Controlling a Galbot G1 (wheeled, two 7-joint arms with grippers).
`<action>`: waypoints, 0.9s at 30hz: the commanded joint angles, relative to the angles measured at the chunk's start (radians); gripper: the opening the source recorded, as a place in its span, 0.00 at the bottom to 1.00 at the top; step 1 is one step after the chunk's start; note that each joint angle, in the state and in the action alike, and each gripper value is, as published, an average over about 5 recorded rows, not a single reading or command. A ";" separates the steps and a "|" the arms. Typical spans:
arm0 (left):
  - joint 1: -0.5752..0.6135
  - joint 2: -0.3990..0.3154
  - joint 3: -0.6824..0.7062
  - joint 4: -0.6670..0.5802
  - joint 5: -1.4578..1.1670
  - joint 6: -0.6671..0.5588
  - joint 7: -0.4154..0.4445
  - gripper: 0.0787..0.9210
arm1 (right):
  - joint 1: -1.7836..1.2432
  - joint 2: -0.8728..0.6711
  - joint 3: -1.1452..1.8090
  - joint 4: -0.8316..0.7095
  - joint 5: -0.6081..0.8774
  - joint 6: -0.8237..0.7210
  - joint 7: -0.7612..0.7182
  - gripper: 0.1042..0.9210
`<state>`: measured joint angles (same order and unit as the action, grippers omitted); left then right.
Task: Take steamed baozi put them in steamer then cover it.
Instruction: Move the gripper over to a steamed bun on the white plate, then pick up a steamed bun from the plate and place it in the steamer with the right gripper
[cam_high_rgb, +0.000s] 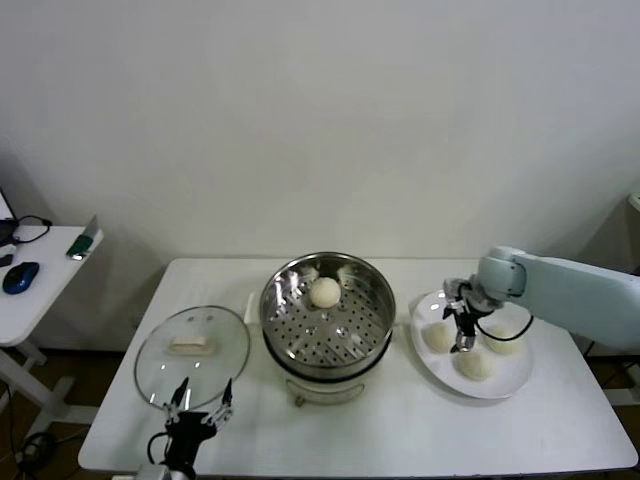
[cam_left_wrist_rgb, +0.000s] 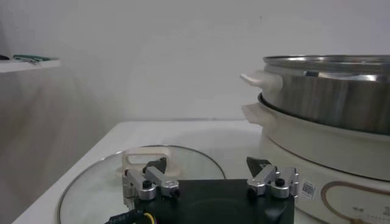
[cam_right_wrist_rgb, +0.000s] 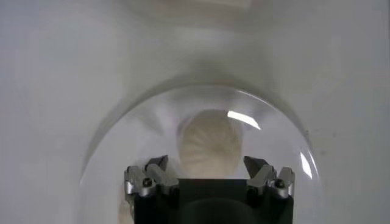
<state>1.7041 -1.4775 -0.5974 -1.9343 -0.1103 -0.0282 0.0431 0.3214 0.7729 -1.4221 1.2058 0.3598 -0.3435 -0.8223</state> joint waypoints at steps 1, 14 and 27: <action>-0.005 -0.002 0.001 0.002 0.001 0.000 -0.001 0.88 | -0.066 0.032 0.054 -0.062 -0.028 -0.007 0.007 0.88; -0.009 -0.002 0.002 0.006 0.002 -0.003 -0.001 0.88 | -0.048 0.020 0.056 -0.048 -0.008 0.002 -0.018 0.74; -0.007 -0.004 0.003 0.002 0.005 -0.008 -0.002 0.88 | 0.243 -0.043 -0.103 0.028 0.111 0.051 -0.084 0.68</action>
<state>1.6962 -1.4808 -0.5938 -1.9290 -0.1060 -0.0353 0.0414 0.3766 0.7533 -1.4222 1.1990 0.4034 -0.3128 -0.8756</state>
